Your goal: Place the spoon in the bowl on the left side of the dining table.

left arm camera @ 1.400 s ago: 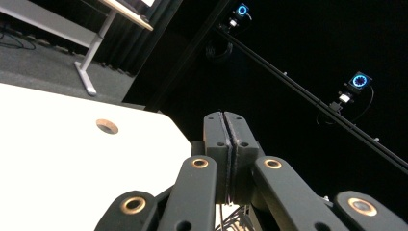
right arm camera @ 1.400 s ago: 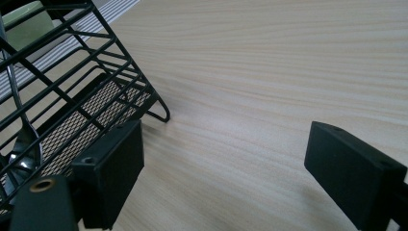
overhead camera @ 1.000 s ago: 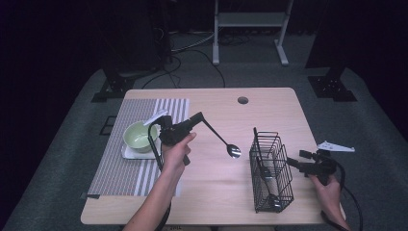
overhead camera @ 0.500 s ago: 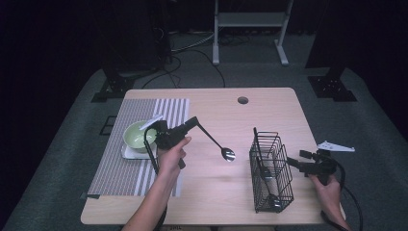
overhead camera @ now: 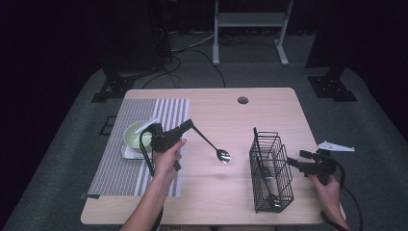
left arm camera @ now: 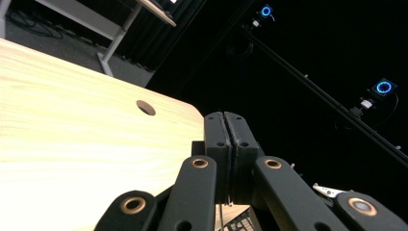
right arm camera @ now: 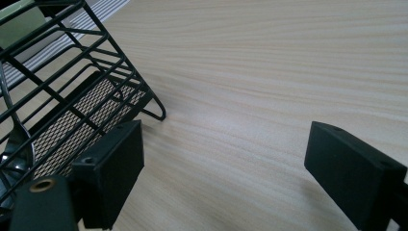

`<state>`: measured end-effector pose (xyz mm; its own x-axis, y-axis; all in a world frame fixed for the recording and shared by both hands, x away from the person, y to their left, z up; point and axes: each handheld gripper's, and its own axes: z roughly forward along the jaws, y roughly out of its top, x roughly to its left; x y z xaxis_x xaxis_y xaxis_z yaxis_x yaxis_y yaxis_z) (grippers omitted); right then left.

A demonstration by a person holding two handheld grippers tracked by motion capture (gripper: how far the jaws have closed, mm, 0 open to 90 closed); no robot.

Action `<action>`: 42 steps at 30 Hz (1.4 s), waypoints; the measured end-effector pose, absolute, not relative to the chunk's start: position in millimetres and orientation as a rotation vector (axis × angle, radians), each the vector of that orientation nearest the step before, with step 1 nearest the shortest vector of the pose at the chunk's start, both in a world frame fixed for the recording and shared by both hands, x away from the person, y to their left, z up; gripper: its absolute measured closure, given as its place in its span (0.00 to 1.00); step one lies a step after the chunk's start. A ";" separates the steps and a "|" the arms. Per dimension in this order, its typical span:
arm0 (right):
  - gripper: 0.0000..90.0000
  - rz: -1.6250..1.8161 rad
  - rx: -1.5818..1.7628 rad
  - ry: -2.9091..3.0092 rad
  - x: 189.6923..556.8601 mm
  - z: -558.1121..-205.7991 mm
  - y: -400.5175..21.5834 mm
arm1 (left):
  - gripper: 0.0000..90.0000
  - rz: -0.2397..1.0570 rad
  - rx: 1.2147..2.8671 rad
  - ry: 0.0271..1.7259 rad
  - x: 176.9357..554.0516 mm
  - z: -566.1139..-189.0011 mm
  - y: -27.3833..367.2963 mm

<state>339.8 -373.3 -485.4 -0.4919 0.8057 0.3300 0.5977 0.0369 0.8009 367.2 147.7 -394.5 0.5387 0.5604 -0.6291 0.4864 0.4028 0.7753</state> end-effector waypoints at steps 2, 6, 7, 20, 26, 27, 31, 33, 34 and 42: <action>0.14 1.438 1.452 2.097 339.9 -485.4 -373.4 | 1.00 0.062 1.218 1.076 367.0 -395.3 149.4; 0.14 1.437 1.453 2.099 340.0 -485.4 -373.4 | 1.00 0.066 1.217 1.081 366.9 -396.7 153.3; 0.14 1.437 1.451 2.099 340.0 -485.4 -373.4 | 1.00 0.066 1.214 1.083 366.9 -397.0 154.1; 0.14 1.431 1.462 2.099 340.2 -485.6 -373.3 | 1.00 0.084 1.201 1.099 365.5 -398.8 166.7; 0.14 1.430 1.465 2.098 340.3 -485.6 -373.3 | 1.00 0.091 1.194 1.108 365.2 -399.1 172.0; 0.14 1.430 1.465 2.099 340.3 -485.6 -373.3 | 1.00 0.095 1.193 1.108 365.2 -399.1 172.9; 0.14 1.429 1.467 2.098 340.3 -485.6 -373.2 | 1.00 0.101 1.189 1.112 364.8 -398.7 176.1; 0.14 1.428 1.467 2.098 340.4 -485.6 -373.2 | 1.00 0.104 1.187 1.115 364.6 -398.5 177.6; 0.14 1.428 1.467 2.098 340.4 -485.6 -373.1 | 1.00 0.104 1.185 1.115 364.5 -398.3 178.2; 0.14 1.427 1.467 2.097 340.4 -485.7 -373.2 | 1.00 0.117 1.180 1.123 363.9 -398.0 185.2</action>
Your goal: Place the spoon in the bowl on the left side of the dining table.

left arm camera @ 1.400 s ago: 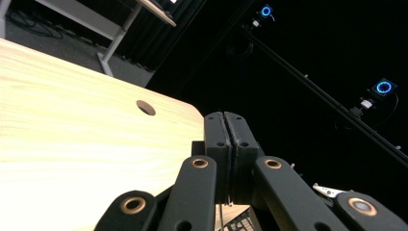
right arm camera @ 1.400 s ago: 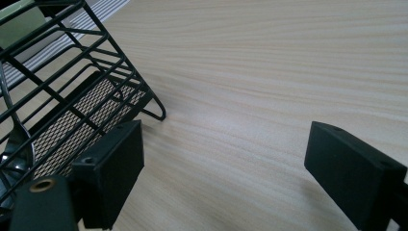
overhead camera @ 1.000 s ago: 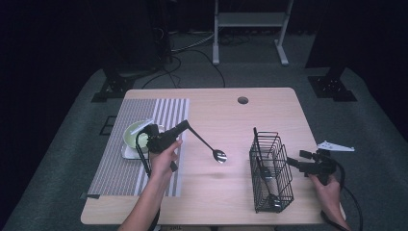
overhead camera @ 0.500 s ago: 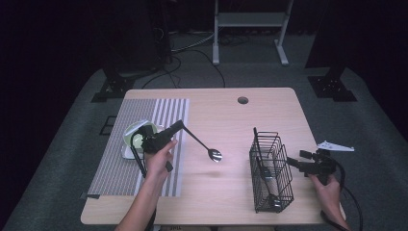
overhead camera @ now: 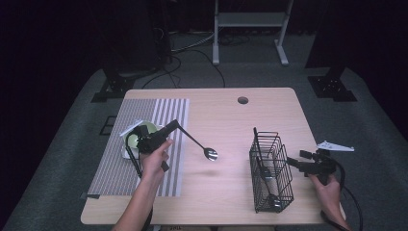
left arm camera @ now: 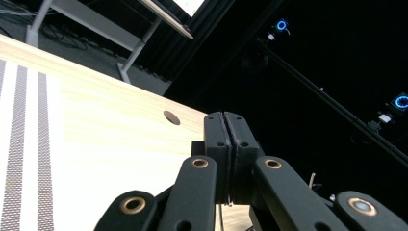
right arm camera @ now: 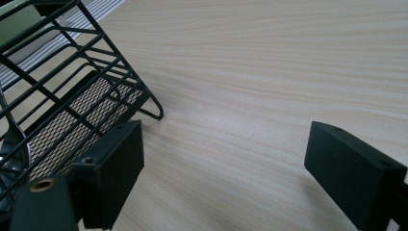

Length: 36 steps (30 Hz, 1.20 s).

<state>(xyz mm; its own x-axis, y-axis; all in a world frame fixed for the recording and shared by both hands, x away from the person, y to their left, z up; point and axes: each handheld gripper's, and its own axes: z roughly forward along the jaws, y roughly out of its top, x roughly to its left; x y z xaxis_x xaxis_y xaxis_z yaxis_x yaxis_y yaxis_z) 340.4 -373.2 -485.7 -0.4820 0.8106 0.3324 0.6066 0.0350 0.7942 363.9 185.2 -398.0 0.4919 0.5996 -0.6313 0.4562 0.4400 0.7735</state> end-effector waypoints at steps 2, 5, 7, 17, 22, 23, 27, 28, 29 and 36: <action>0.14 1.428 1.468 2.097 340.4 -485.6 -373.3 | 1.00 0.120 1.178 1.127 363.8 -398.2 187.0; 0.14 1.427 1.469 2.097 340.4 -485.6 -373.2 | 1.00 0.123 1.174 1.130 363.8 -398.6 189.4; 0.14 1.427 1.469 2.097 340.5 -485.7 -373.2 | 1.00 0.124 1.170 1.134 363.8 -398.7 190.8; 0.14 1.427 1.469 2.095 340.5 -485.7 -373.4 | 1.00 0.140 1.158 1.144 363.8 -397.3 199.6; 0.14 1.428 1.468 2.095 340.6 -485.8 -373.4 | 1.00 0.156 1.150 1.151 363.4 -395.3 206.7; 0.14 1.429 1.468 2.095 340.6 -485.8 -373.5 | 1.00 0.159 1.147 1.152 363.4 -394.9 208.3; 0.14 1.427 1.469 2.095 340.7 -485.8 -373.4 | 1.00 0.171 1.138 1.160 363.1 -393.9 215.6; 0.14 1.428 1.468 2.095 340.7 -485.9 -373.4 | 1.00 0.173 1.135 1.161 363.1 -393.6 217.2; 0.14 1.427 1.469 2.094 340.7 -485.9 -373.4 | 1.00 0.175 1.131 1.164 363.0 -393.2 218.6; 0.14 1.424 1.470 2.095 340.9 -485.9 -373.2 | 1.00 0.193 1.118 1.172 362.0 -390.4 228.6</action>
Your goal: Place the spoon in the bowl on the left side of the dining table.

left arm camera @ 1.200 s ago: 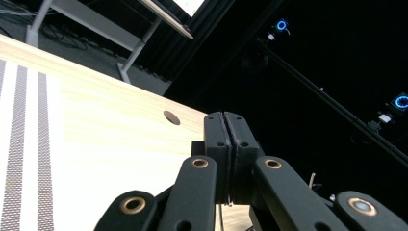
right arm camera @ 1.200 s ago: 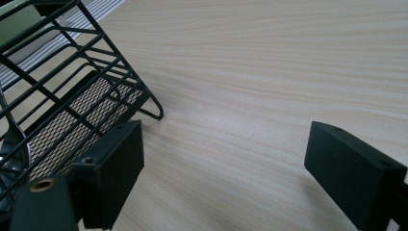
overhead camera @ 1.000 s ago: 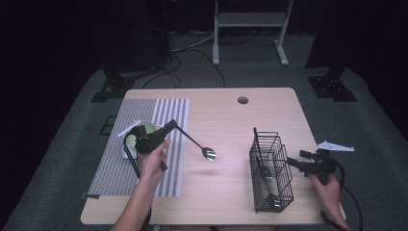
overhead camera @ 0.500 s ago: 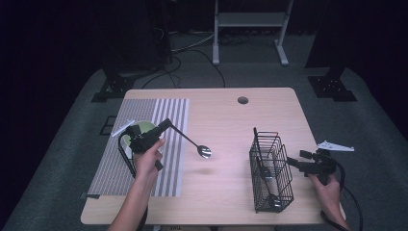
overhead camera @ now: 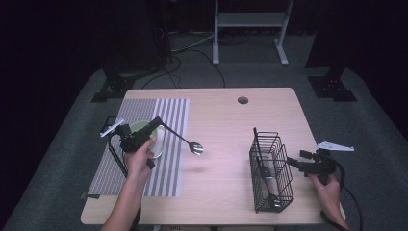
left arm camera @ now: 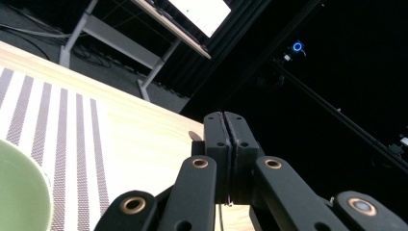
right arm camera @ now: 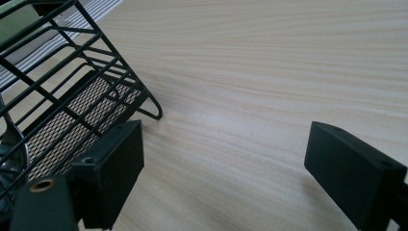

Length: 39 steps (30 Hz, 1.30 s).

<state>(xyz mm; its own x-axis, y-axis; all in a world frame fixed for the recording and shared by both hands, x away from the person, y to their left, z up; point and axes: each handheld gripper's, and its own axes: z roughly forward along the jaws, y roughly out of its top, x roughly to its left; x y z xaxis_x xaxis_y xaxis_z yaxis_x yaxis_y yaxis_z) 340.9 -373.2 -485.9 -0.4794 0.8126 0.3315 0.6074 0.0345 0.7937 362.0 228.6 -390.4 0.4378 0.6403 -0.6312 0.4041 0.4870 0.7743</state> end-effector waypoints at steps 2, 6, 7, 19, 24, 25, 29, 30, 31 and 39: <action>0.14 1.424 1.472 2.095 340.9 -485.9 -373.2 | 1.00 0.198 1.114 1.175 361.8 -389.9 231.7; 0.14 1.423 1.472 2.094 340.9 -485.9 -373.2 | 1.00 0.210 1.106 1.184 361.2 -388.8 238.0; 0.14 1.423 1.472 2.094 340.9 -485.9 -373.2 | 1.00 0.213 1.104 1.185 361.1 -388.7 239.7; 0.14 1.420 1.476 2.094 341.0 -486.0 -373.3 | 1.00 0.244 1.075 1.207 359.1 -385.5 258.6; 0.14 1.418 1.476 2.094 341.2 -486.0 -373.3 | 1.00 0.253 1.059 1.215 358.0 -385.0 266.3; 0.14 1.419 1.476 2.093 341.1 -486.0 -373.3 | 1.00 0.253 1.052 1.217 357.9 -384.9 267.4; 0.14 1.418 1.477 2.093 341.1 -486.0 -373.3 | 1.00 0.262 1.048 1.220 356.9 -385.0 273.1; 0.14 1.418 1.477 2.093 341.1 -486.0 -373.3 | 1.00 0.263 1.043 1.223 356.8 -385.1 274.4; 0.14 1.418 1.477 2.093 341.1 -486.0 -373.4 | 1.00 0.266 1.041 1.225 356.7 -385.2 275.5; 0.14 1.415 1.480 2.094 341.3 -486.1 -373.2 | 1.00 0.279 1.025 1.240 355.3 -385.2 284.8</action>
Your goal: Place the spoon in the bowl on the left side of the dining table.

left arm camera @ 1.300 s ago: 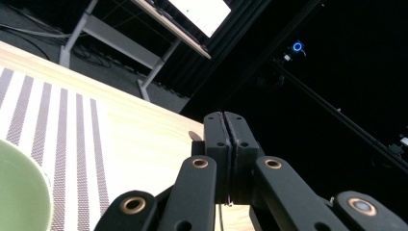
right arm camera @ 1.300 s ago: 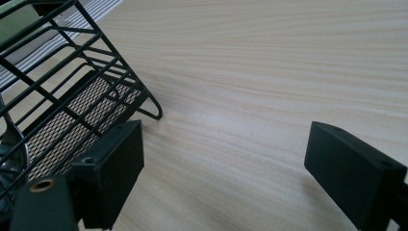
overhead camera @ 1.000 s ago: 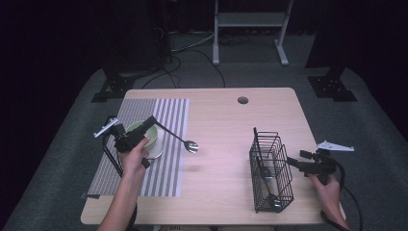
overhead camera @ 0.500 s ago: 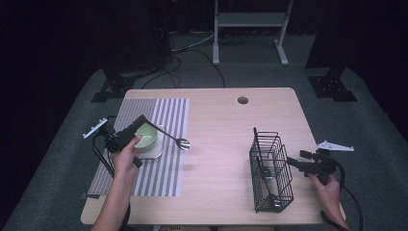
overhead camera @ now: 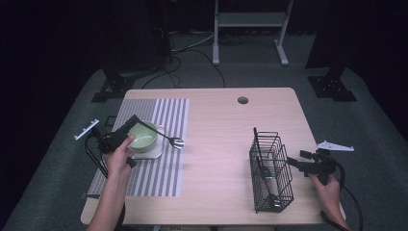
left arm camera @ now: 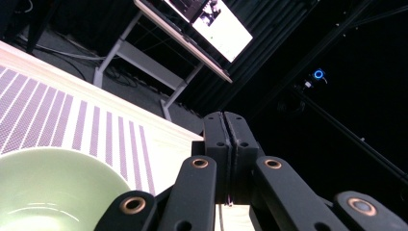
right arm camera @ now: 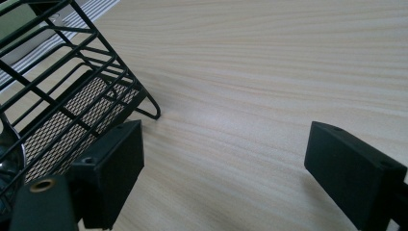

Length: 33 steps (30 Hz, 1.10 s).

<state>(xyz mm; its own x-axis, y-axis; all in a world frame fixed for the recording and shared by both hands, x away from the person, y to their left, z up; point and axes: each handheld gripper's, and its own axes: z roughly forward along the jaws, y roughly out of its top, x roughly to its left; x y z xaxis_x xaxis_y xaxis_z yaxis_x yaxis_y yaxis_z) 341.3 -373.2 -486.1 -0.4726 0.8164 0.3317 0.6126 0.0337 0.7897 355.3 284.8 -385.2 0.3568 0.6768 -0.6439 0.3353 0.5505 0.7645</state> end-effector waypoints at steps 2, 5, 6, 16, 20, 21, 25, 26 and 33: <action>0.14 1.415 1.480 2.095 341.4 -486.1 -373.1 | 1.00 0.285 1.026 1.243 354.8 -385.2 287.4; 0.14 1.414 1.482 2.096 341.3 -486.1 -373.0 | 1.00 0.291 1.017 1.249 354.3 -385.1 291.1; 0.14 1.413 1.481 2.096 341.3 -486.1 -373.0 | 1.00 0.293 1.016 1.249 354.2 -385.1 292.4; 0.14 1.410 1.482 2.098 341.4 -486.2 -372.7 | 1.00 0.314 0.993 1.269 352.7 -384.8 303.6; 0.14 1.410 1.482 2.097 341.4 -486.2 -372.9 | 1.00 0.321 0.988 1.278 352.1 -385.1 307.7; 0.14 1.410 1.482 2.097 341.4 -486.2 -372.9 | 1.00 0.322 0.987 1.282 352.0 -385.1 308.7; 0.14 1.413 1.484 2.095 341.5 -486.2 -373.1 | 1.00 0.327 0.980 1.287 351.6 -385.4 312.7; 0.14 1.412 1.484 2.095 341.4 -486.2 -373.1 | 1.00 0.329 0.974 1.290 351.5 -385.3 313.4; 0.14 1.409 1.486 2.096 341.5 -486.2 -372.9 | 1.00 0.347 0.959 1.308 350.5 -386.2 323.5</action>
<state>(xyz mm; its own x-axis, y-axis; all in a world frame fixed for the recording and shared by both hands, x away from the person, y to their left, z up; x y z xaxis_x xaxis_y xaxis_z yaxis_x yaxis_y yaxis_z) 341.5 -372.9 -486.2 -0.4692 0.8182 0.3321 0.6163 0.0340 0.7868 350.5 323.5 -386.2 0.2762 0.7044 -0.6539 0.2872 0.5888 0.7555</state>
